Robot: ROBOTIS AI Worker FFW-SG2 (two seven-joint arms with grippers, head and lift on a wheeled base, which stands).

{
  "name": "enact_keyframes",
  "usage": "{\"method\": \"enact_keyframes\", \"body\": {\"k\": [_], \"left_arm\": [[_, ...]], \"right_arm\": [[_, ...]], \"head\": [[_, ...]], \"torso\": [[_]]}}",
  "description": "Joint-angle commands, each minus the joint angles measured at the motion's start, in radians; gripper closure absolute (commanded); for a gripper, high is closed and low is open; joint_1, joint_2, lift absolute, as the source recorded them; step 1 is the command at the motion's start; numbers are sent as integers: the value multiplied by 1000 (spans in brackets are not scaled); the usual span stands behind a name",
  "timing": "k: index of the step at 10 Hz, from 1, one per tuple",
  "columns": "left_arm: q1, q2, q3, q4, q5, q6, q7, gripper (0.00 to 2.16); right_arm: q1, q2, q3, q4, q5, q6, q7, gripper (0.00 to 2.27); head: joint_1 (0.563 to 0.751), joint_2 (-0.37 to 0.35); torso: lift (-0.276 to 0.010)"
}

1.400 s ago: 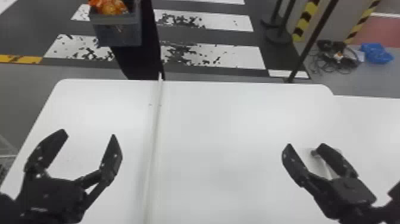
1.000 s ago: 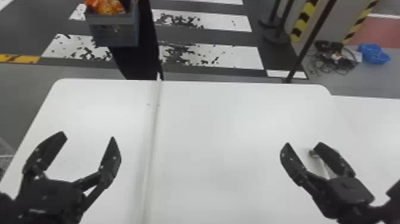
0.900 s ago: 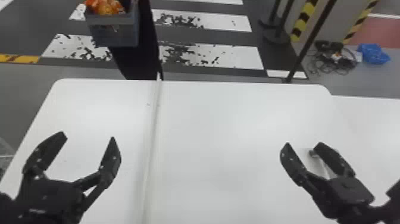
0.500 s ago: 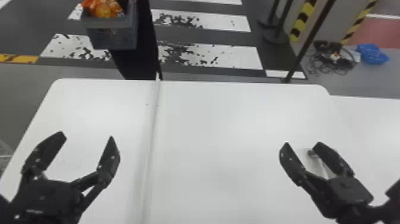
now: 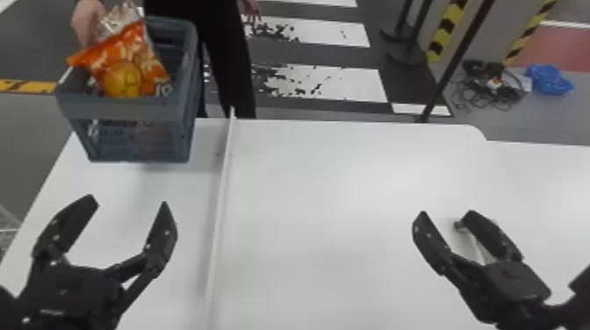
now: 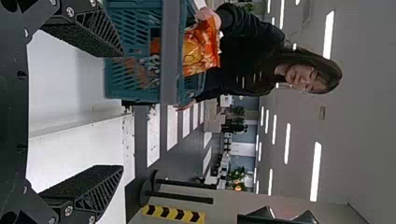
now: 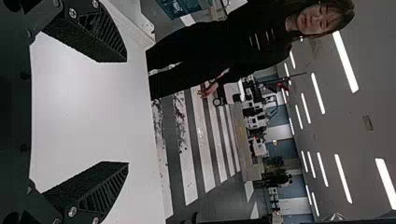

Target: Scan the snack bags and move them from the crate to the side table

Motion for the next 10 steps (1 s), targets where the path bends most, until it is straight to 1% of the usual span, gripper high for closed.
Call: {"method": "enact_keyframes", "body": {"k": [1,6,9,10], "left_arm": [[0,0,1,4,0,0,0,147],[-3,0,11,16,5,0,-5,144],[-21,2,20,21,11,0,-10,137],[-41,0,41,22,26,28,-10,137]], "right_arm": [[2,1,0,1,-1,0,0,144],[2,3,1,0,-1,0,0,144],[11,3,0,-9,-1,3,9,144],[16,3,0,-16,0,3,11,144]], "head": [[695,-95],[695,-92],[695,-83],[695,-81]], "torso": [[-87],[-87],[-87],[-87]]}}
